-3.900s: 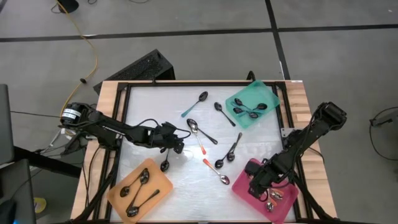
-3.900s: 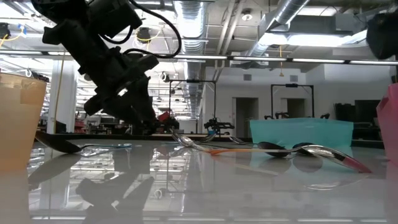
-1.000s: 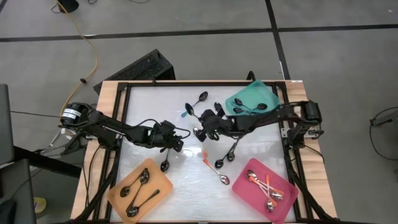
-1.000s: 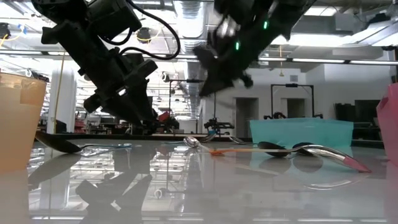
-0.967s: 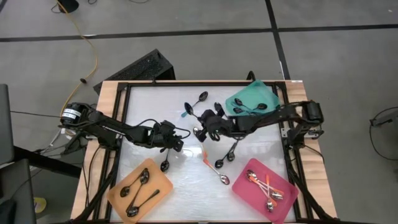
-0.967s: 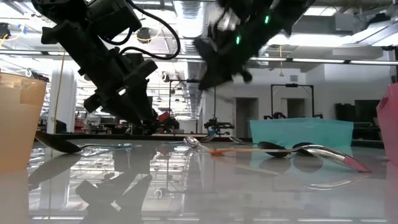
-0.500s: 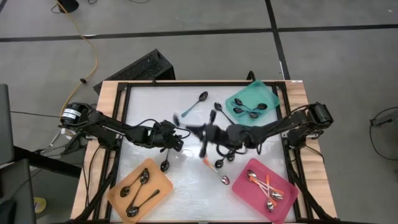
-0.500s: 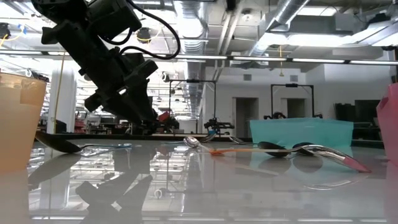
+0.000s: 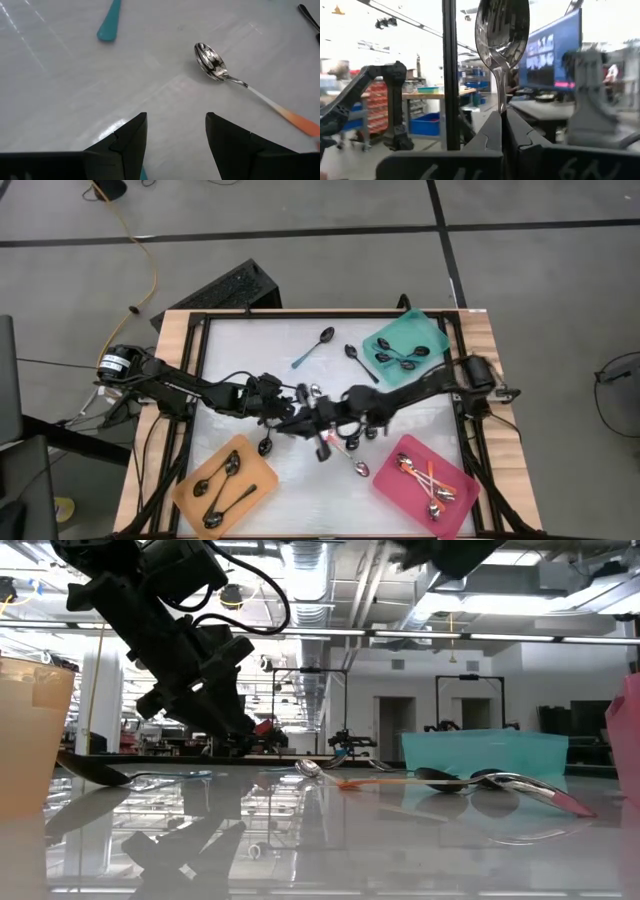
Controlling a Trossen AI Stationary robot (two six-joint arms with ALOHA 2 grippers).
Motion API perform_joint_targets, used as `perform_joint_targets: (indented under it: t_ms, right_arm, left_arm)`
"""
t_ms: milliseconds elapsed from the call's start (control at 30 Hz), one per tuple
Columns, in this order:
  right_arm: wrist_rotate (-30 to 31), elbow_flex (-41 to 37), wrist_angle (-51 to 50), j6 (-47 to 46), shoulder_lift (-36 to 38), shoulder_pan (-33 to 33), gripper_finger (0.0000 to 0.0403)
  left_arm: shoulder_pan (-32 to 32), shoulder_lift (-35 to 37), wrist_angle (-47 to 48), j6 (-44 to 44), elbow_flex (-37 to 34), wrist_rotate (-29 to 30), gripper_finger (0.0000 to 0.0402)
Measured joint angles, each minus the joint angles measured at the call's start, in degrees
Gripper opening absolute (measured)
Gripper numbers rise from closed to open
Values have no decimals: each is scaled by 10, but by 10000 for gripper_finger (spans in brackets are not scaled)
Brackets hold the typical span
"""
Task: Sort silverware by color (type)
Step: Put the black spoon into the orange bin
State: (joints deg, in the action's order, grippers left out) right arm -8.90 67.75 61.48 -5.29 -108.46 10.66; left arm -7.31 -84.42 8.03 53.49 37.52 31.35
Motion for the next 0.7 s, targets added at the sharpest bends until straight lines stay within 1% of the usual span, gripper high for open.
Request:
perform_joint_targets:
  t_ms: [67, 133, 167, 267, 333, 467, 500, 533, 633, 700]
  right_arm:
    - [-8, 37, 1, -24, -44, -3, 6]
    - [-34, 73, 1, -33, -82, -3, 6]
    - [-26, 83, 8, -25, -95, -1, 6]
    - [-27, 110, -1, -22, -109, 2, 6]
    - [-35, 122, -7, -40, -111, 2, 6]
    - [-90, 126, -23, -75, -114, 0, 6]
    - [-96, 126, -35, -81, -110, 0, 6]
    - [-105, 126, -57, -83, -101, 1, 6]
    - [-113, 126, -134, -68, -69, 6, 6]
    - [-114, 127, -193, -39, -50, 8, 6]
  left_arm:
    - [0, 0, 0, -4, 0, 0, 184]
    - [0, 0, -1, -9, -2, 2, 184]
    - [0, 0, -6, -8, -11, 9, 184]
    - [0, 1, -10, -5, -37, 6, 184]
    - [0, 2, -13, -17, -47, 7, 184]
    - [6, 3, -6, -47, -62, 16, 184]
    - [9, 5, -9, -57, -62, 8, 184]
    - [13, 10, -10, -77, -62, -12, 184]
    - [18, 34, 15, -150, -62, -101, 184]
    - [17, 61, 60, -150, -62, -115, 184]
